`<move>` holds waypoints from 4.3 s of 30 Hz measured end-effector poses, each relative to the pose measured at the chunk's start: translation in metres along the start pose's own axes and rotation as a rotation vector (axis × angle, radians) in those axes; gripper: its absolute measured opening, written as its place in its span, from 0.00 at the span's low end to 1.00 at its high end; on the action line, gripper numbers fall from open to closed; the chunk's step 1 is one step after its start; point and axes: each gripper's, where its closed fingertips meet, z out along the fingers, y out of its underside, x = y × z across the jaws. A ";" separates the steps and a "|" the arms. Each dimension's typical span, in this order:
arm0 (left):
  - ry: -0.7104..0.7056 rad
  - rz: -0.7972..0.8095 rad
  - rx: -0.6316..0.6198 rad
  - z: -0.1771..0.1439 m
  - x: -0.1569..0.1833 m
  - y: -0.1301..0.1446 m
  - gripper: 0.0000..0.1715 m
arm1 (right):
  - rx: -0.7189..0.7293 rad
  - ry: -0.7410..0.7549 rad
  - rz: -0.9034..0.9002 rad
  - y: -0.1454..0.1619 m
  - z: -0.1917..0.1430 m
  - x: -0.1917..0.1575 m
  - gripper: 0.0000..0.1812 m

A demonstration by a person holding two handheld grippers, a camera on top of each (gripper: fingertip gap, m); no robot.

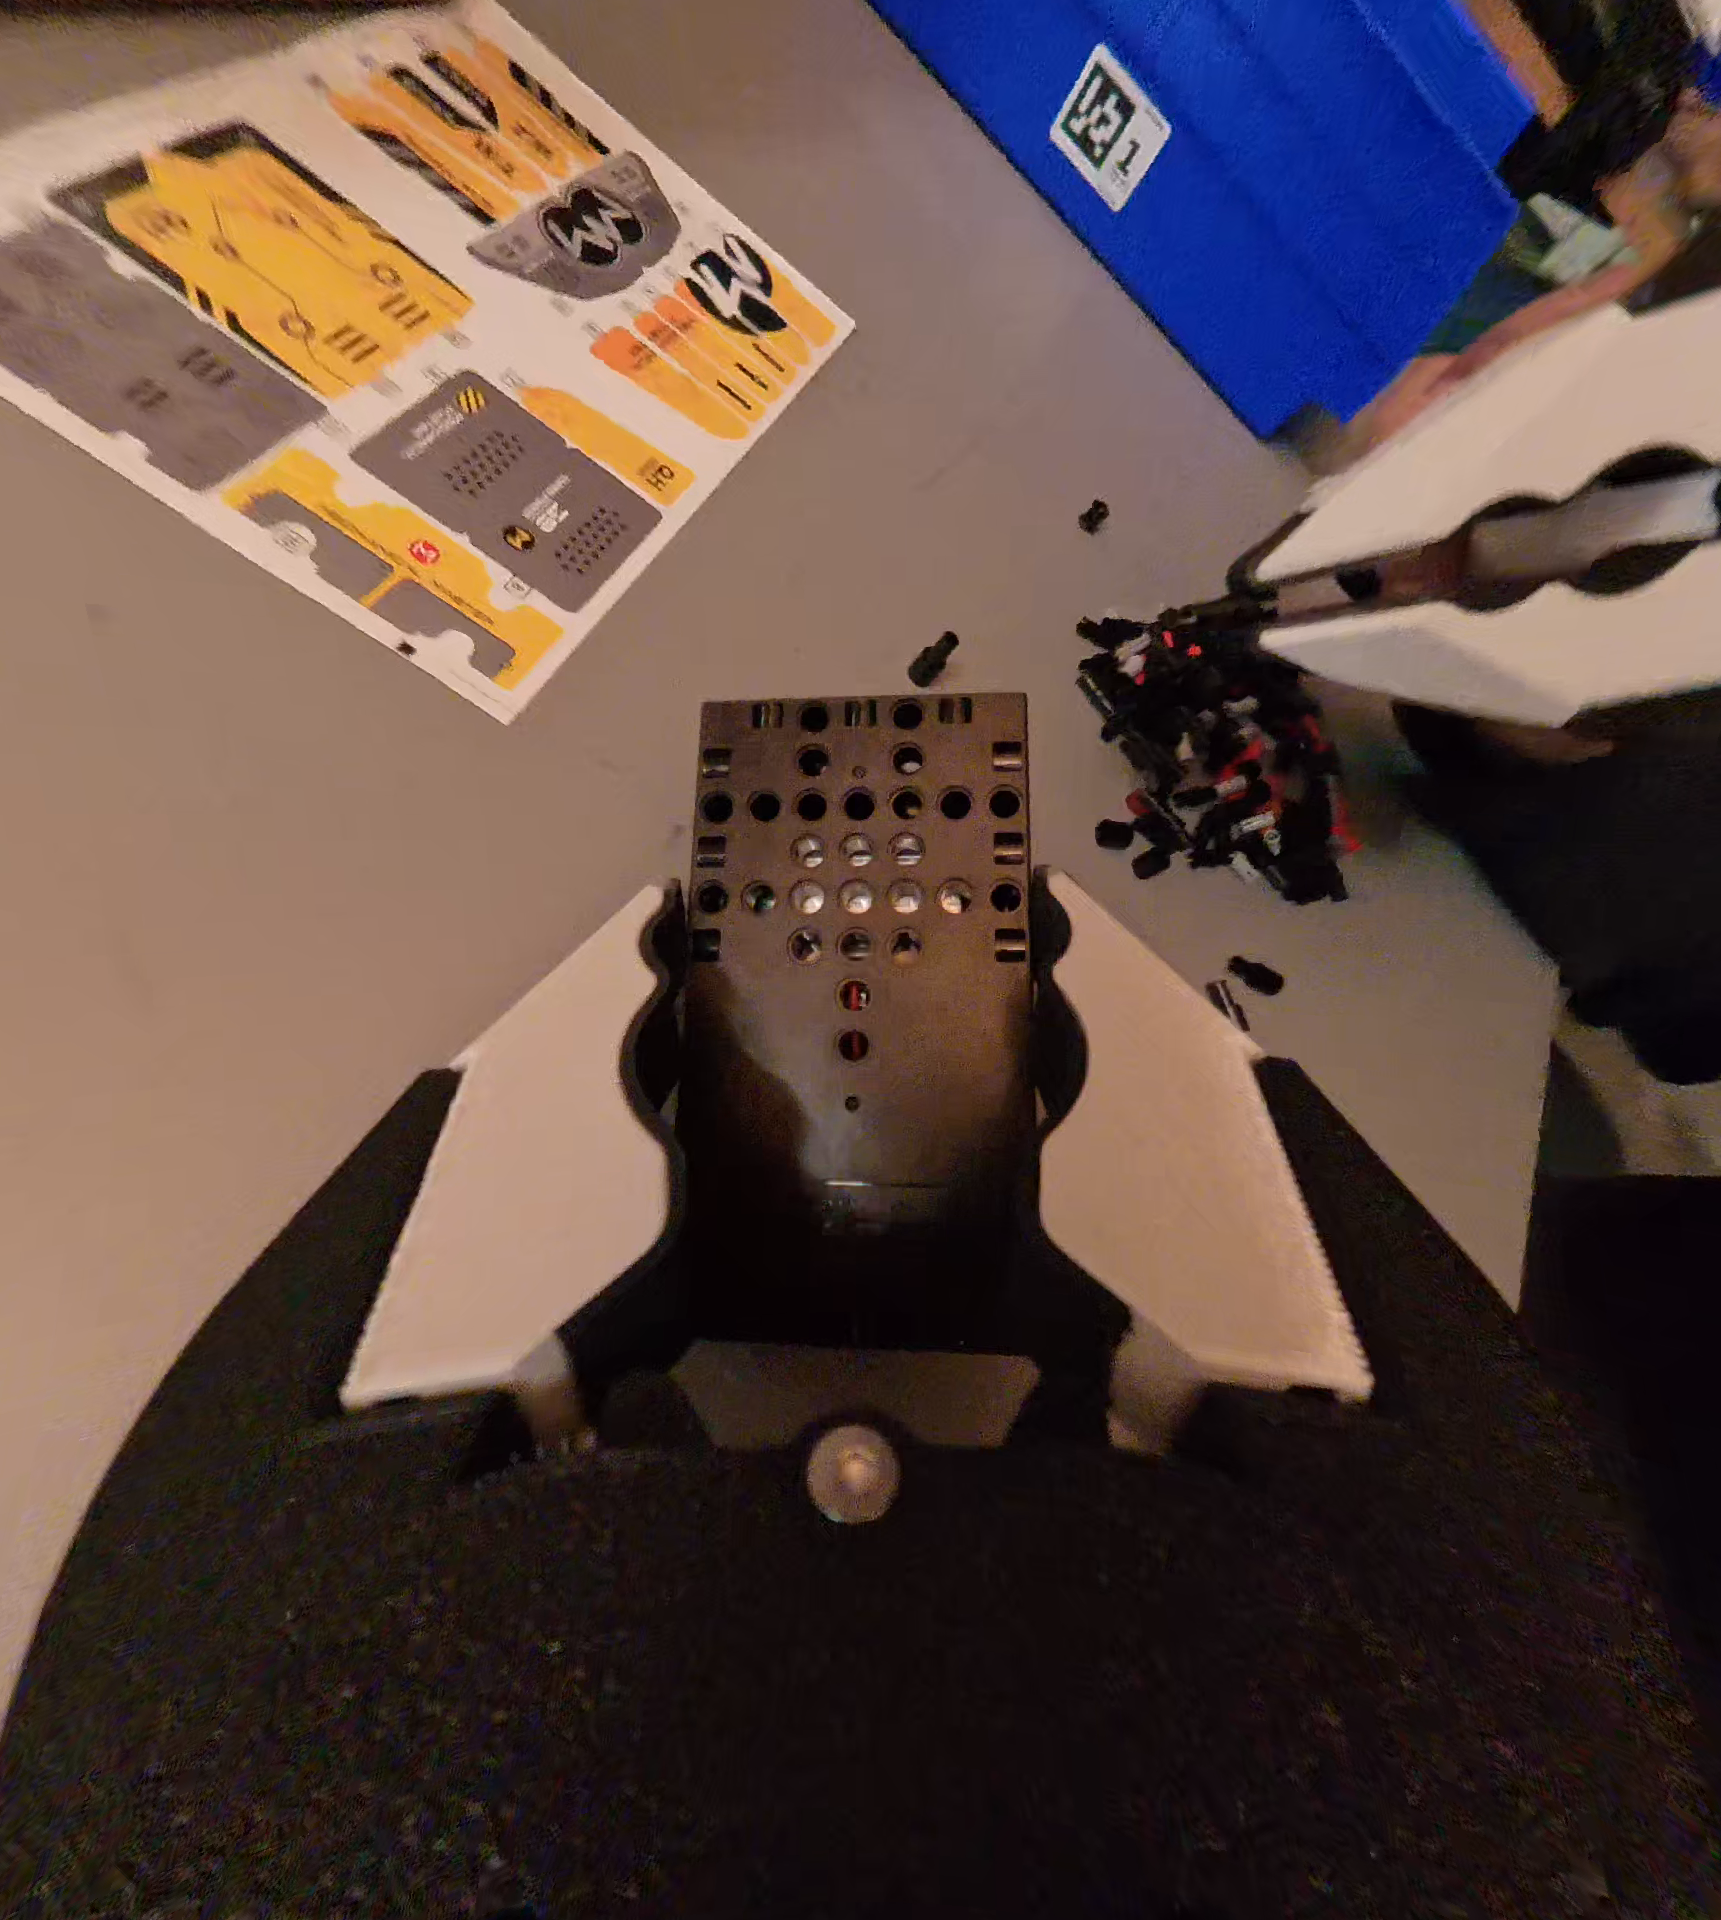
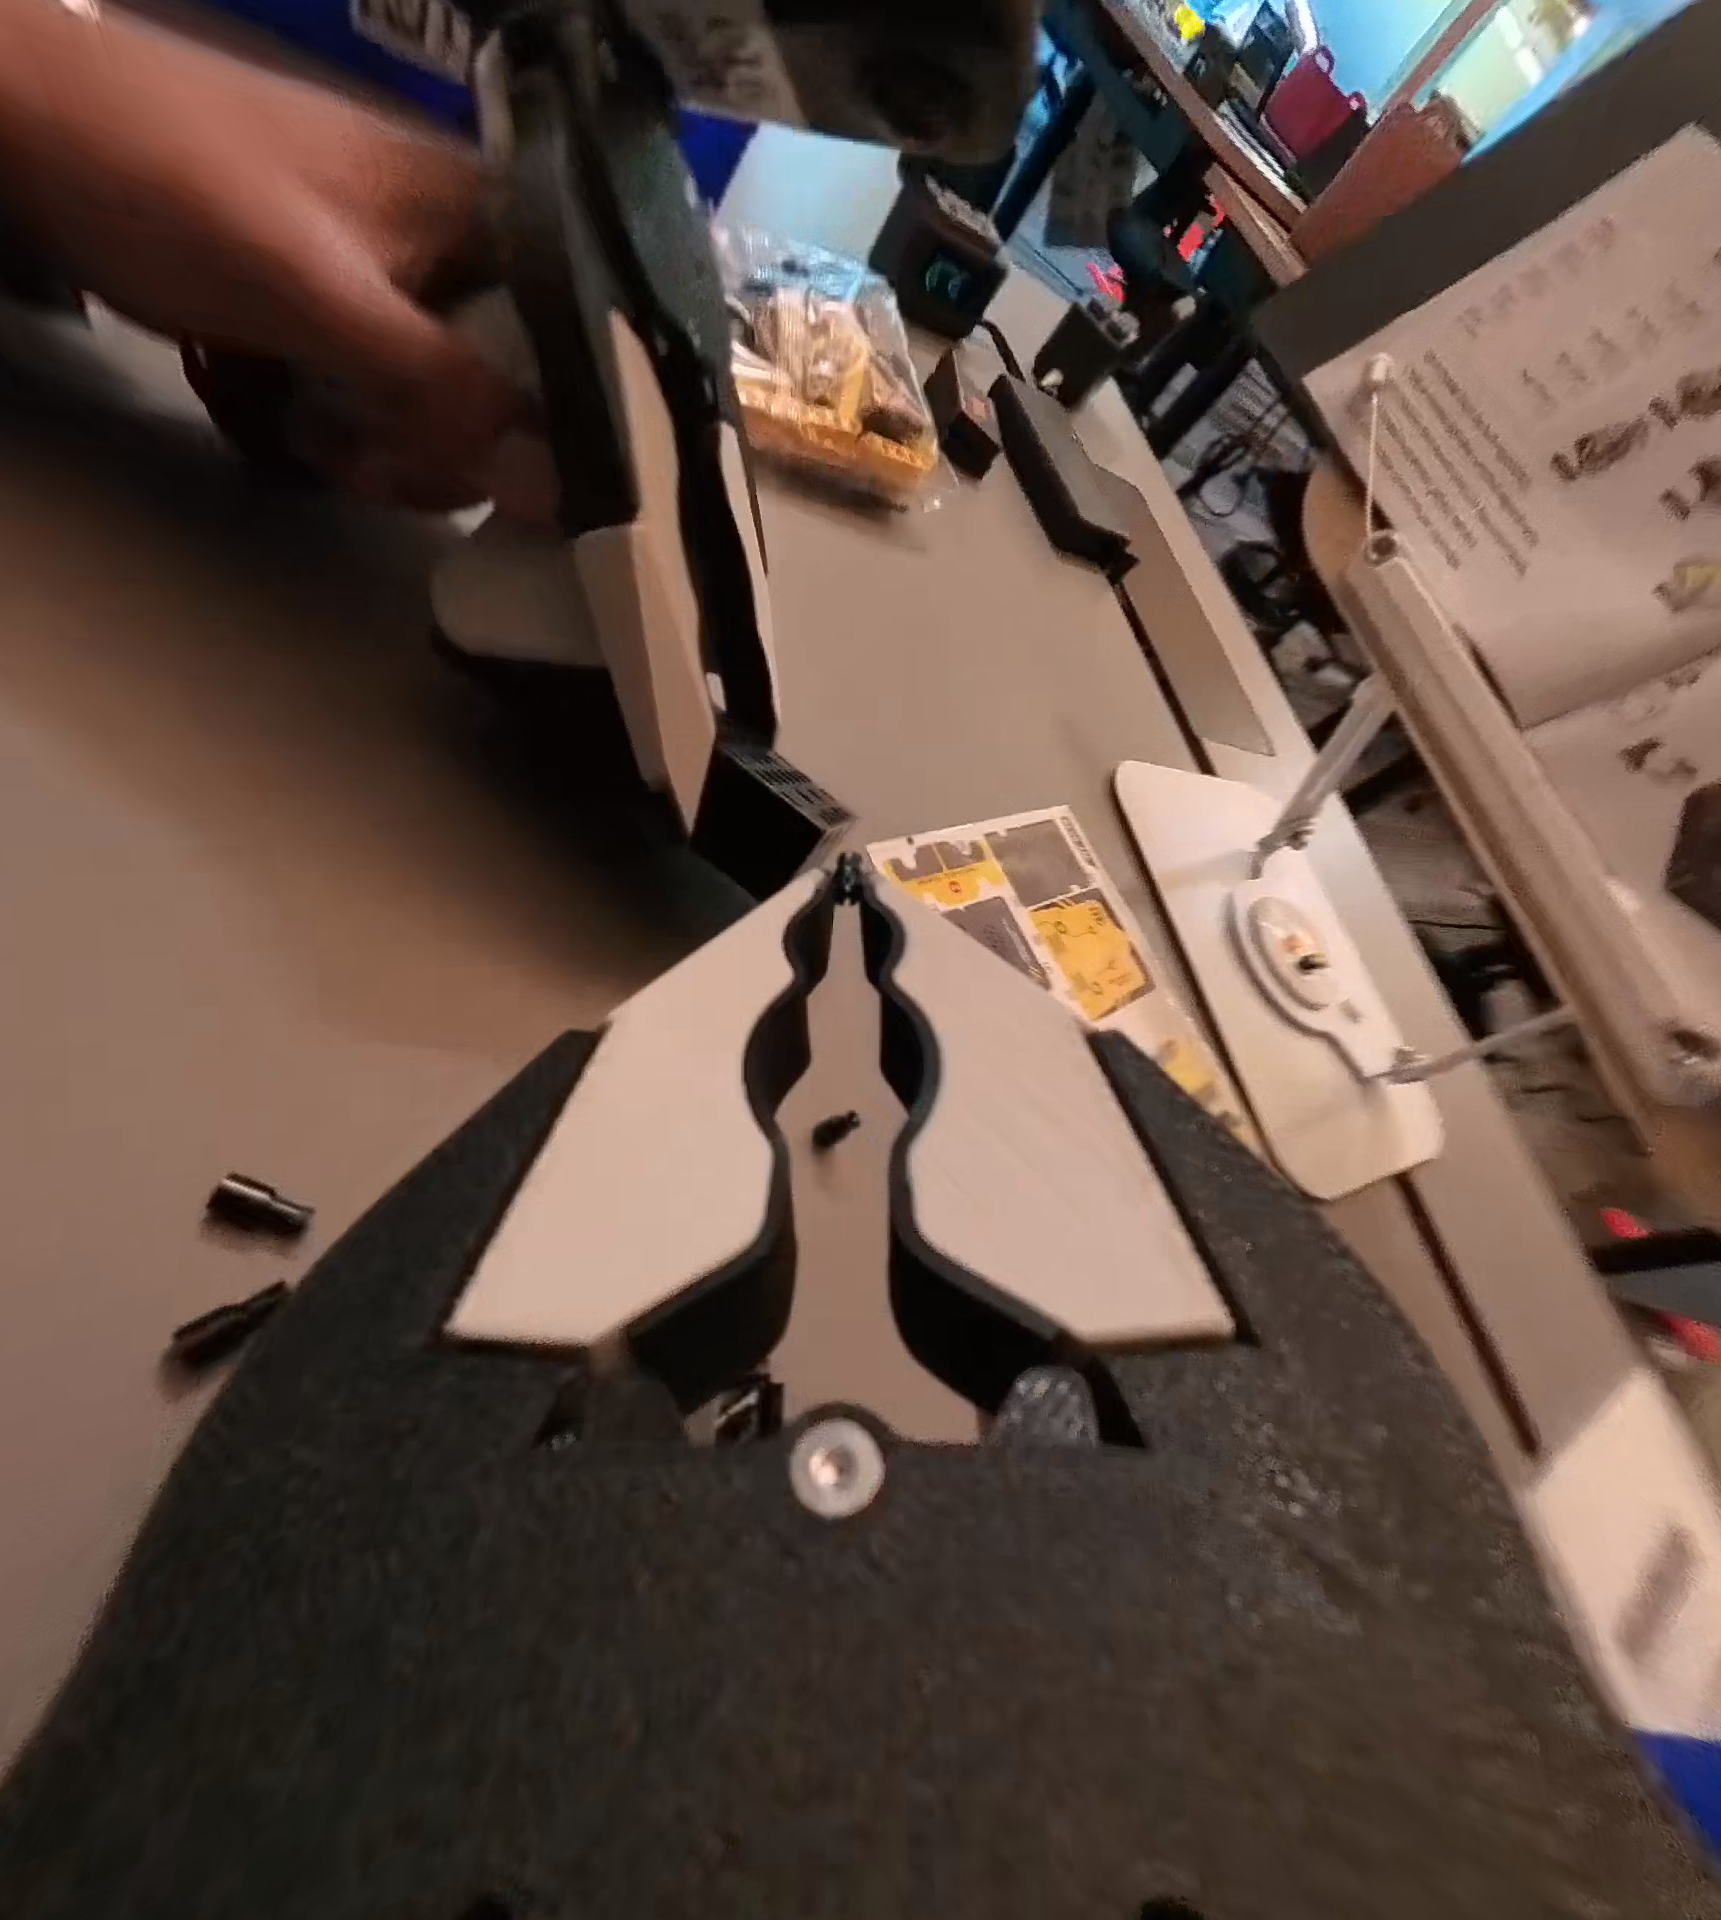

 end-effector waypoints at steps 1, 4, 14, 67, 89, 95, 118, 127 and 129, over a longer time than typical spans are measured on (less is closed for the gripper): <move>-0.002 -0.013 -0.009 0.000 -0.002 0.002 0.38 | -0.025 0.020 -0.054 0.000 0.001 -0.002 0.03; 0.010 -0.042 -0.028 0.003 -0.002 0.006 0.38 | -0.088 0.059 -0.149 0.001 0.007 -0.009 0.03; 0.020 -0.071 -0.018 0.003 -0.003 0.004 0.38 | -0.186 0.061 -0.130 0.015 0.031 -0.018 0.03; 0.080 0.252 0.143 -0.011 0.042 -0.019 0.36 | -0.045 -0.089 0.021 0.007 0.019 -0.024 0.02; 0.721 -0.137 0.240 -0.044 0.091 -0.033 0.02 | 0.283 -0.095 0.015 -0.049 -0.008 -0.028 0.03; 0.859 -0.235 0.239 -0.053 0.097 -0.036 0.02 | 0.406 -0.243 0.214 -0.064 -0.014 -0.035 0.24; 0.969 -0.295 0.170 -0.053 0.105 -0.028 0.02 | 0.453 -0.072 0.033 -0.062 -0.019 -0.038 0.03; 0.962 -0.282 0.157 -0.052 0.106 -0.025 0.02 | 0.423 -0.105 0.037 -0.061 -0.019 -0.039 0.02; 0.946 -0.264 0.175 -0.051 0.105 -0.026 0.02 | 0.389 -0.147 0.075 -0.060 -0.019 -0.039 0.02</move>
